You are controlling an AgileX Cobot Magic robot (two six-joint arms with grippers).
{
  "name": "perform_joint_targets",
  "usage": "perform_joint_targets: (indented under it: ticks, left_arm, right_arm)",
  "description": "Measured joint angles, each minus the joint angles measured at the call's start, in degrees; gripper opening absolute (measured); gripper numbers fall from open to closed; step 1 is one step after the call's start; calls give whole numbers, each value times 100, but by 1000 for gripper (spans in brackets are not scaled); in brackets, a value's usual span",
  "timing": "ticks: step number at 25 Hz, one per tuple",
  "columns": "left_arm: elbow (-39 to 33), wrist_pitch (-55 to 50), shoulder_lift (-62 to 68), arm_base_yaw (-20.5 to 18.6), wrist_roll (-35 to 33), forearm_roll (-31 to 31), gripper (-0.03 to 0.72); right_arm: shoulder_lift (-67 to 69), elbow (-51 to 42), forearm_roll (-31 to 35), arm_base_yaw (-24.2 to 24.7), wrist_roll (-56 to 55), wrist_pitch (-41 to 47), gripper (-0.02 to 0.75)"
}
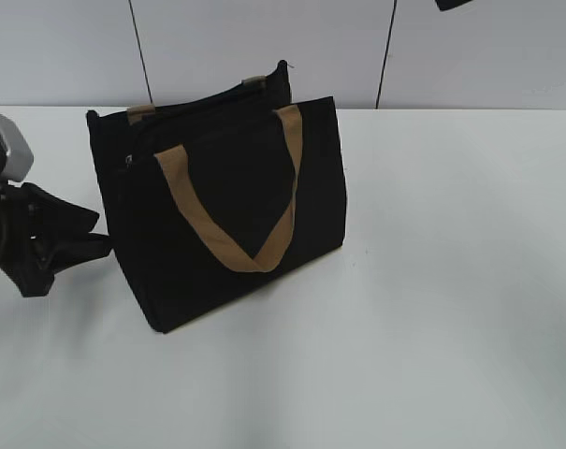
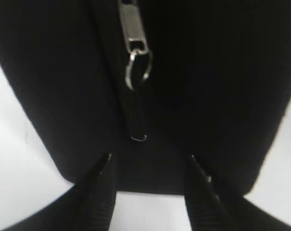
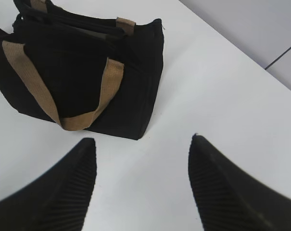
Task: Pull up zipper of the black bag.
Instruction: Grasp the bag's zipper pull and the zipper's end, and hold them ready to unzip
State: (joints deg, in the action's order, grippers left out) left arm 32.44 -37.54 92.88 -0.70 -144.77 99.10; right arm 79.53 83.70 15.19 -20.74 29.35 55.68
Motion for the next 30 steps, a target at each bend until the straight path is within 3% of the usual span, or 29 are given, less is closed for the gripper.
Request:
perform_joint_targets:
  ticks: [4, 11, 19, 22, 25, 26, 30]
  left_arm:
    - [427, -172, 501, 54, 0, 25, 347]
    - [931, 261, 961, 574, 15, 14, 345]
    - [1326, 680, 1111, 650, 432, 8, 335]
    - [1326, 707, 1111, 690, 474, 8, 256]
    - [1332, 746, 1111, 695, 616, 8, 80]
    - [1335, 759, 1111, 695, 649, 8, 52]
    - [1342, 853, 1014, 699, 846, 1, 30]
  right_arm:
    - [34, 13, 50, -35, 0, 4, 462]
    - [41, 13, 68, -35, 0, 46, 462]
    - [41, 13, 87, -35, 0, 234, 462]
    - [41, 13, 96, -35, 0, 240, 462]
    - [41, 13, 110, -35, 0, 240, 459]
    - [41, 13, 123, -35, 0, 240, 451]
    - [41, 13, 351, -49, 40, 240, 426]
